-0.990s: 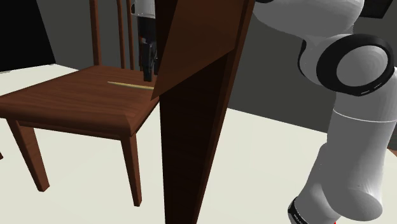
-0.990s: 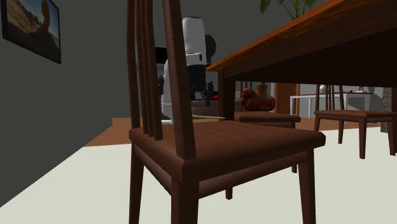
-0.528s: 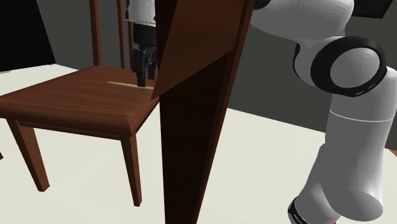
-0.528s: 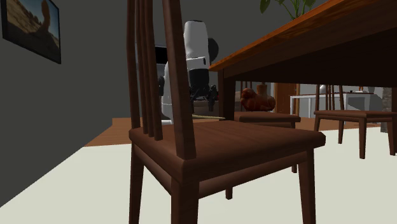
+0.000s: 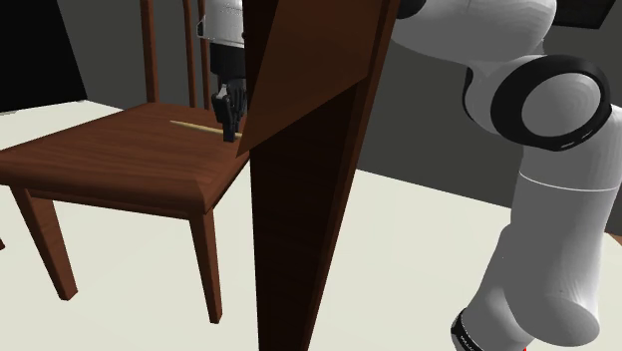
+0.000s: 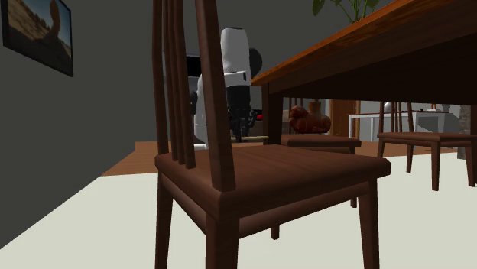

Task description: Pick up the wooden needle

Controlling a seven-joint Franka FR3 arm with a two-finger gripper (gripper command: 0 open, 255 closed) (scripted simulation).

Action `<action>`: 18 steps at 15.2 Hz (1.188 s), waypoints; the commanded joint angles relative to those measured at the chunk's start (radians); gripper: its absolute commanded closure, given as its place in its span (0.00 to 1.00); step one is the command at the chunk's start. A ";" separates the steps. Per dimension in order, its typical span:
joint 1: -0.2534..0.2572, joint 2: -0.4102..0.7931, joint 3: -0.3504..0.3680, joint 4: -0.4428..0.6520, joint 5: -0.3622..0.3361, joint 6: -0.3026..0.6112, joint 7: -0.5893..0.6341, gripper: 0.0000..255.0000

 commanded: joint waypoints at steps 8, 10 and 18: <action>0.007 0.017 0.003 0.051 0.001 -0.039 0.006 1.00; 0.012 0.035 0.004 0.105 -0.004 -0.075 0.010 1.00; 0.050 0.156 0.006 0.410 -0.036 -0.260 0.028 1.00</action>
